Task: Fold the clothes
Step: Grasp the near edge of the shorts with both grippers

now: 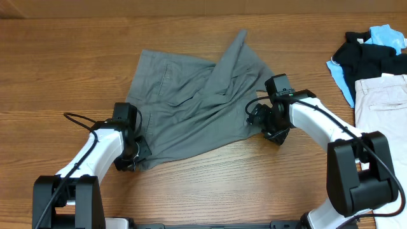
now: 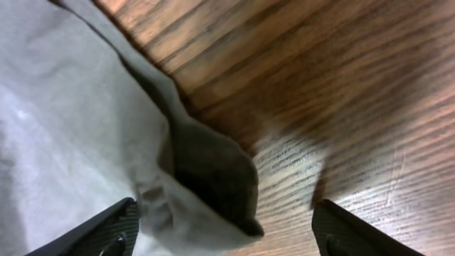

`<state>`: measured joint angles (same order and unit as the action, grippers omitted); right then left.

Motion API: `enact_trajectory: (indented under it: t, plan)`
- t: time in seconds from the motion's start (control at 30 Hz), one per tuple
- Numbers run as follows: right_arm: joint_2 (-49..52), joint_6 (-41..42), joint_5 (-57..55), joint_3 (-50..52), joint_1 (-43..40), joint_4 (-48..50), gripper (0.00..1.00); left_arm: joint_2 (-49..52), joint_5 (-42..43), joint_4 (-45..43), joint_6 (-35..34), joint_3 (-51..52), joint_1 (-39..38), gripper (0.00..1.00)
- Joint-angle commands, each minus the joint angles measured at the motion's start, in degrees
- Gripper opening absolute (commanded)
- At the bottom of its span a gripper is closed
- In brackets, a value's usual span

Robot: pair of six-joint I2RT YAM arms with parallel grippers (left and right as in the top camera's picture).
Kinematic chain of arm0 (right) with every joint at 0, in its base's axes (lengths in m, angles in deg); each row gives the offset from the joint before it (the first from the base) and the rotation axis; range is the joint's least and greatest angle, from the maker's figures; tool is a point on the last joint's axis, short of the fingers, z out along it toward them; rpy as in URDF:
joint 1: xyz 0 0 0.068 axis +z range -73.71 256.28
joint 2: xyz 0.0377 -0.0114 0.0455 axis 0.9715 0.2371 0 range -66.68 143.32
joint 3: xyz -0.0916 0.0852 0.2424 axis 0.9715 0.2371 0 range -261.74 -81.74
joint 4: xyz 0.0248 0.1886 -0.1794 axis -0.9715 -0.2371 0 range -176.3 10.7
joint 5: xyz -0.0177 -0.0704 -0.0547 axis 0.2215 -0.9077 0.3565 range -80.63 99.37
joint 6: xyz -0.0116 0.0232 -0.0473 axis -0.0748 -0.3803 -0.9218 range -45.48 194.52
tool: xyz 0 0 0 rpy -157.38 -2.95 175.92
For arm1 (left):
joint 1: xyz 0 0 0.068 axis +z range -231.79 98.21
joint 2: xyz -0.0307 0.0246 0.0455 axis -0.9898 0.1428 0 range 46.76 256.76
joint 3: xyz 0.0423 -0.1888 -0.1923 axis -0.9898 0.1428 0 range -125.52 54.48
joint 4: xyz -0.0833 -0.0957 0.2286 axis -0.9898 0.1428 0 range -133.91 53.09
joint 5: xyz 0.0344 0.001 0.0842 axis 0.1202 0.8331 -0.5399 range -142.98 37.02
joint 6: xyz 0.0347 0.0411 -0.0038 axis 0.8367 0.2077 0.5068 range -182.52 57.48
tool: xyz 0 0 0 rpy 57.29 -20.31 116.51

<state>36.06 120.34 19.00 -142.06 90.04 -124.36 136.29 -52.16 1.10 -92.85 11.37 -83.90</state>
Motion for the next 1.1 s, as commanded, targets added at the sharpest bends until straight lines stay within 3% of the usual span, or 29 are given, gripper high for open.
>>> enact_trajectory:
  t: [0.0,0.17,0.43,0.6,0.67,0.73,0.8,1.07]
  plan:
    - [0.3,0.2,-0.6,0.3,0.1,0.3,0.82,2.7,-0.8,-0.9,-0.5,1.8,0.3,0.13]
    - [0.3,0.2,-1.1,0.3,0.1,0.8,0.79,2.7,-0.8,-0.9,-0.5,1.8,0.3,0.12]
    - [0.3,0.3,-2.5,0.3,0.1,1.0,0.46,2.7,-0.8,-1.2,-0.5,1.8,0.2,0.13]
    - [0.3,0.5,-2.5,0.3,0.1,1.1,0.19,2.7,-0.8,-1.1,-0.5,1.8,0.2,0.12]
    - [0.3,1.1,-2.5,0.3,0.1,1.1,0.04,2.7,-0.8,-1.2,-0.5,1.8,0.2,0.16]
    - [0.3,2.5,-2.6,0.3,0.1,0.9,0.04,2.7,-0.7,-1.2,-0.5,1.8,0.2,0.16]
    - [0.3,2.9,-2.7,0.3,0.1,0.8,0.04,2.7,-0.3,-1.1,-0.5,1.8,0.2,0.04]
    - [-2.8,8.0,-6.2,0.2,-2.4,-5.9,0.04,2.1,8.7,-0.7,4.0,1.6,0.2,0.04]
